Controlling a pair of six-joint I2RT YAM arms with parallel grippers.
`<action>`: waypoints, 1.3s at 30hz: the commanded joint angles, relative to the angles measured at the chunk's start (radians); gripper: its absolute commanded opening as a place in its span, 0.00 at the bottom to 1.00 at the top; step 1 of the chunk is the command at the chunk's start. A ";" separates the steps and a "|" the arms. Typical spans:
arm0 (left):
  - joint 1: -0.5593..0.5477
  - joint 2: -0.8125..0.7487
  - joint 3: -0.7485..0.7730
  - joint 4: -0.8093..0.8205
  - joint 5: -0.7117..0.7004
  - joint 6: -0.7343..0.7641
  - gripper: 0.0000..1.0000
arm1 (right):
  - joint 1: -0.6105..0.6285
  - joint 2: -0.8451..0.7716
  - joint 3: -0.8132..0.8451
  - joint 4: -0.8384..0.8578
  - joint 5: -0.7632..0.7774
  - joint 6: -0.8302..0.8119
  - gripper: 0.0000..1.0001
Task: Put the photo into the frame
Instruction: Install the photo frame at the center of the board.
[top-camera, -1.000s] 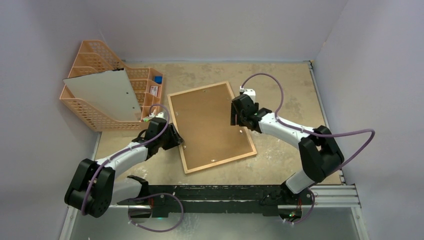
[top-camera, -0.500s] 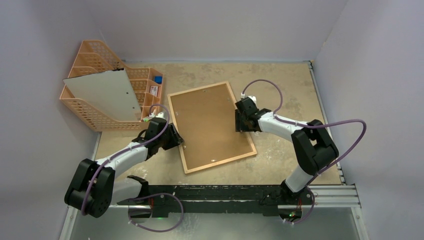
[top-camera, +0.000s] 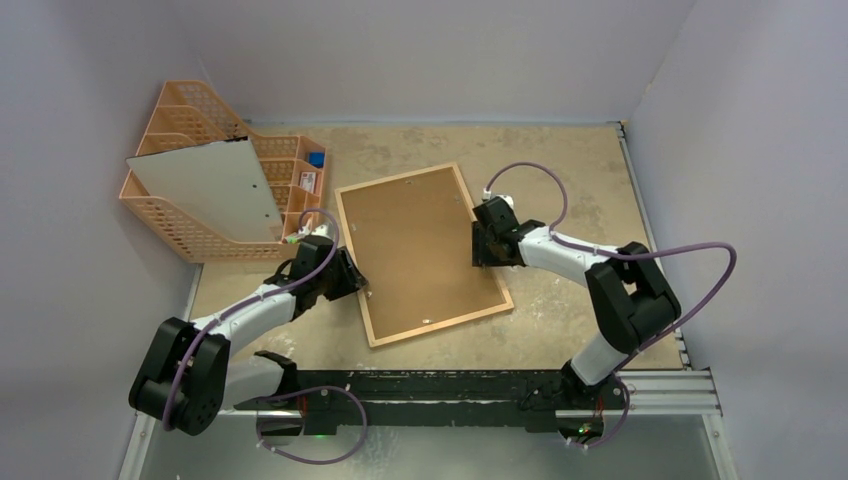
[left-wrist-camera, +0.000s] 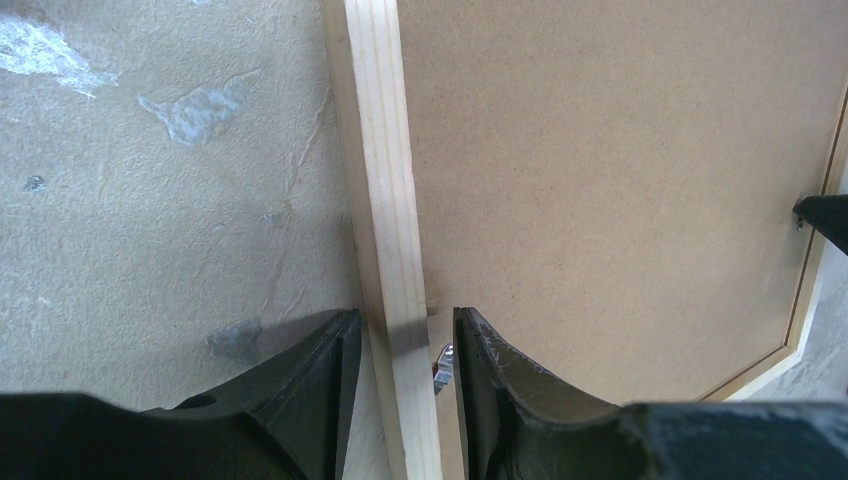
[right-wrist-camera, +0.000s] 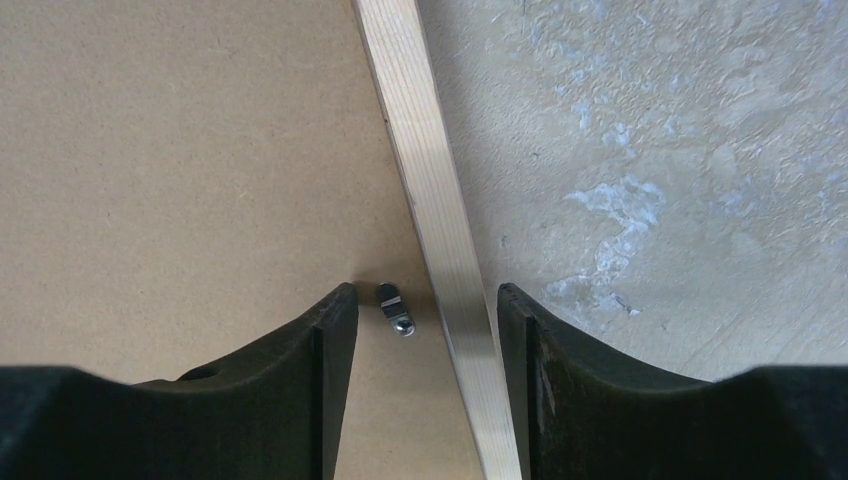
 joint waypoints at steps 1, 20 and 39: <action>-0.005 -0.004 0.035 0.018 -0.002 0.010 0.41 | 0.001 -0.038 -0.026 -0.063 -0.013 0.021 0.57; -0.005 -0.008 0.046 0.002 -0.015 0.013 0.41 | -0.064 -0.041 -0.074 0.012 -0.006 0.098 0.36; -0.005 -0.003 0.047 0.008 -0.014 0.013 0.41 | -0.120 -0.150 -0.097 0.060 -0.124 0.091 0.30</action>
